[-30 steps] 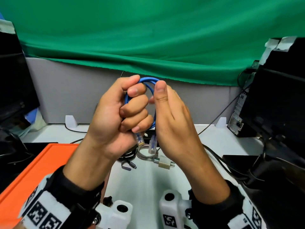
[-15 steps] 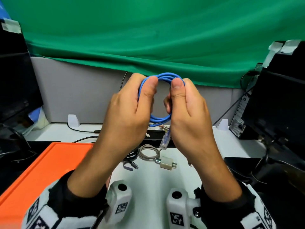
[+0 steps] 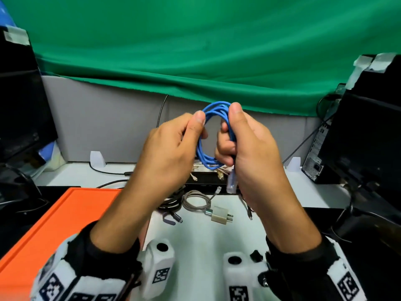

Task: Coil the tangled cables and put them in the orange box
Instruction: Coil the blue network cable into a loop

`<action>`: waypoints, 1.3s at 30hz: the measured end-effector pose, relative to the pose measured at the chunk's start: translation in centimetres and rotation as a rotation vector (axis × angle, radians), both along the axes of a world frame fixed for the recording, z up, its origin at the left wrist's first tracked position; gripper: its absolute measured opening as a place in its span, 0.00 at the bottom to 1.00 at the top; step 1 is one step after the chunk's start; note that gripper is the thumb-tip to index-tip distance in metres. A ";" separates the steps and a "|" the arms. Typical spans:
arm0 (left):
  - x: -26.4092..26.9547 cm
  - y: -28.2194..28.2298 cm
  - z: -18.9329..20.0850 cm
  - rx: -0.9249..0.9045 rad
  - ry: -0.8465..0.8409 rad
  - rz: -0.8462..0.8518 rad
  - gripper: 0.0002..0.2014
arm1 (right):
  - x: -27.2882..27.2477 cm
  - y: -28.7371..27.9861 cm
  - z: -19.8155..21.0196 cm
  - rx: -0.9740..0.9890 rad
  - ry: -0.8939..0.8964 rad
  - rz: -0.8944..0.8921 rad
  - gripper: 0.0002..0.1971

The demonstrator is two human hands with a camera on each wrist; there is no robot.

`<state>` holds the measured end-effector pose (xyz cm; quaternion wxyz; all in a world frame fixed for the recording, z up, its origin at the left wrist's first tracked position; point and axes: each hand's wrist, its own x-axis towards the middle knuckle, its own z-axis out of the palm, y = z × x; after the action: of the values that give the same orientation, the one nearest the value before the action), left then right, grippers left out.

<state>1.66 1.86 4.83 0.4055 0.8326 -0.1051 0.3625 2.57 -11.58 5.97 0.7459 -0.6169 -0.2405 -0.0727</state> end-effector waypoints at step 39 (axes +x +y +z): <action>-1.2 -1.0 -0.3 0.128 -0.072 0.215 0.08 | -0.1 -1.8 0.1 -0.502 -0.318 -0.162 0.22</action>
<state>0.51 0.82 4.56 0.3061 0.8496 -0.0527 0.4263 2.51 -13.33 6.07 0.5150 -0.7799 -0.3148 -0.1657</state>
